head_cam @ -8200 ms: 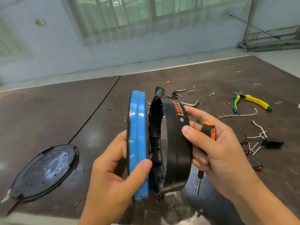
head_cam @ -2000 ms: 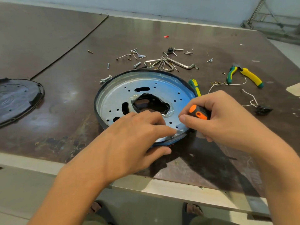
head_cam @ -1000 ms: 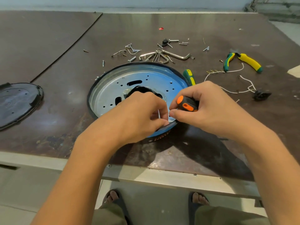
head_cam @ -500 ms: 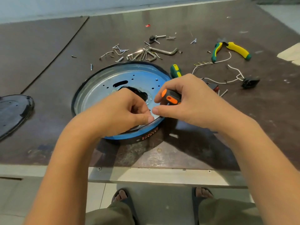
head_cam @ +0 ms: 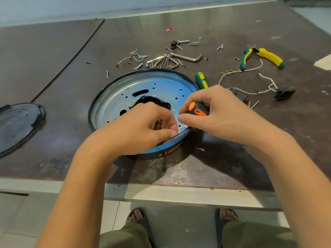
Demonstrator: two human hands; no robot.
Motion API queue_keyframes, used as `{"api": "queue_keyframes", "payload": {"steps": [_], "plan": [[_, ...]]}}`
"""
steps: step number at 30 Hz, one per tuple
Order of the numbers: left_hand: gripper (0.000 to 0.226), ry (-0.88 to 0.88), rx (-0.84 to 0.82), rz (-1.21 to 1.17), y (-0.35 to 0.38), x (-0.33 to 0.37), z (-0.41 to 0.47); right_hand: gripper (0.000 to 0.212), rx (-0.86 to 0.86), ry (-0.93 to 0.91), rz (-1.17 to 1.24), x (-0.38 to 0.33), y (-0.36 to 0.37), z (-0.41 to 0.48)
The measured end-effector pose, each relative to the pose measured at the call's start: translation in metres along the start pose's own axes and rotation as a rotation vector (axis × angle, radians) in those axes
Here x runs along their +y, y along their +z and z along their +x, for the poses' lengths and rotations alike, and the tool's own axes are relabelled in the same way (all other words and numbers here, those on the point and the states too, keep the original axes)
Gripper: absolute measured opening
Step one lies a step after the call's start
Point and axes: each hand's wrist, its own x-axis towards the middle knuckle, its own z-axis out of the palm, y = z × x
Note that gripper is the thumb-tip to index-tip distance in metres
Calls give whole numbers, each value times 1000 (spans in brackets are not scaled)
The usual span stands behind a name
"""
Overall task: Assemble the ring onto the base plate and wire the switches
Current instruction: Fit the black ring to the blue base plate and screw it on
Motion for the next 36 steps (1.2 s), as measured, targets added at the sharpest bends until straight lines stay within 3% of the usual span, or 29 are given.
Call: {"api": "queue_keyframes", "payload": {"steps": [12,21,36], "plan": [[10,-30,47,49,2,3,1,8,-7,53,37,-1,3,-2],[41,-80,44,137,8,2,5,8,-25,51,26,-3,3,-1],[11,-48,-70,-16,-2,2,0,9,-24,44,30,-2,4,-2]]}}
